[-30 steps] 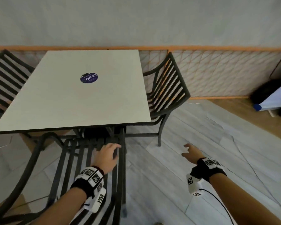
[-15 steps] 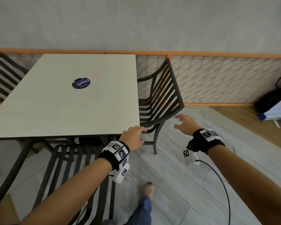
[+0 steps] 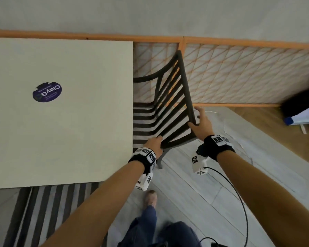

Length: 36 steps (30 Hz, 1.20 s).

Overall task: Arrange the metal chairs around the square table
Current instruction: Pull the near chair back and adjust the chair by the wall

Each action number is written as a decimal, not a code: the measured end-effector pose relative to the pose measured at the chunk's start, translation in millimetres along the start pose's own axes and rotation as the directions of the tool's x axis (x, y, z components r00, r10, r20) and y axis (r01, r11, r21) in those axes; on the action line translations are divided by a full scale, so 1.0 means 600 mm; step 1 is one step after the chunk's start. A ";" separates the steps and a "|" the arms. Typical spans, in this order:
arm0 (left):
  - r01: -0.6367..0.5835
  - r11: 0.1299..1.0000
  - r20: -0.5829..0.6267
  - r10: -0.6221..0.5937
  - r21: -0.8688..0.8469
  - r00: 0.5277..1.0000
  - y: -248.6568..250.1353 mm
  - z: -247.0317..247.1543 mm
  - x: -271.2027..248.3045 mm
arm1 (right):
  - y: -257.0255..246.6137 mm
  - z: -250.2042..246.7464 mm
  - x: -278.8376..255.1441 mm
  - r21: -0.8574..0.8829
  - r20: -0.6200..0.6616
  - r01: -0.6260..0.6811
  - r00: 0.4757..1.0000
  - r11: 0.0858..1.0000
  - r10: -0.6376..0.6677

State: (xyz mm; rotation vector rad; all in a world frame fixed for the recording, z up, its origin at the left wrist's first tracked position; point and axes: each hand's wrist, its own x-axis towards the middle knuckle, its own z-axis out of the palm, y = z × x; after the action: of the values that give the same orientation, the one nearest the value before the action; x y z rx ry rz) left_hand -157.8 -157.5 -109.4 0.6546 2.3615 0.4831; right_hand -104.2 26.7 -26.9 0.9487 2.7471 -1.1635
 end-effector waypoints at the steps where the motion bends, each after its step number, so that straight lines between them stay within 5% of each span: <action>1: 0.025 1.000 0.031 -0.025 0.019 0.999 0.000 0.010 0.021 | 0.004 0.012 0.007 0.076 0.001 0.005 1.000 0.997 -0.005; 8: 0.093 0.995 0.254 -0.086 -0.019 0.963 -0.015 0.091 0.140 | 0.010 0.043 0.077 0.132 0.030 -0.048 0.999 0.990 0.045; 14: 0.175 0.972 0.150 -0.152 -0.157 0.977 -0.019 0.117 0.218 | 0.005 0.027 0.161 0.055 0.004 -0.114 0.994 0.992 0.114; 24: 0.170 0.972 0.158 -0.145 -0.160 0.977 -0.005 0.108 0.128 | 0.029 0.043 0.088 0.127 0.008 -0.177 0.984 0.976 0.177; 36: 0.116 0.968 0.134 -0.087 -0.221 0.987 -0.023 0.117 0.128 | 0.033 0.045 0.088 0.079 -0.010 -0.181 0.983 0.980 0.182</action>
State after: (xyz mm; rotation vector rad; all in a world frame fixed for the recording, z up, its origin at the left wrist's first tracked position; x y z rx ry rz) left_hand -168.0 -113.6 -204.4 0.4416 2.1697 0.6389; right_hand -142.6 47.3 -71.5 1.1947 2.5782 -1.2440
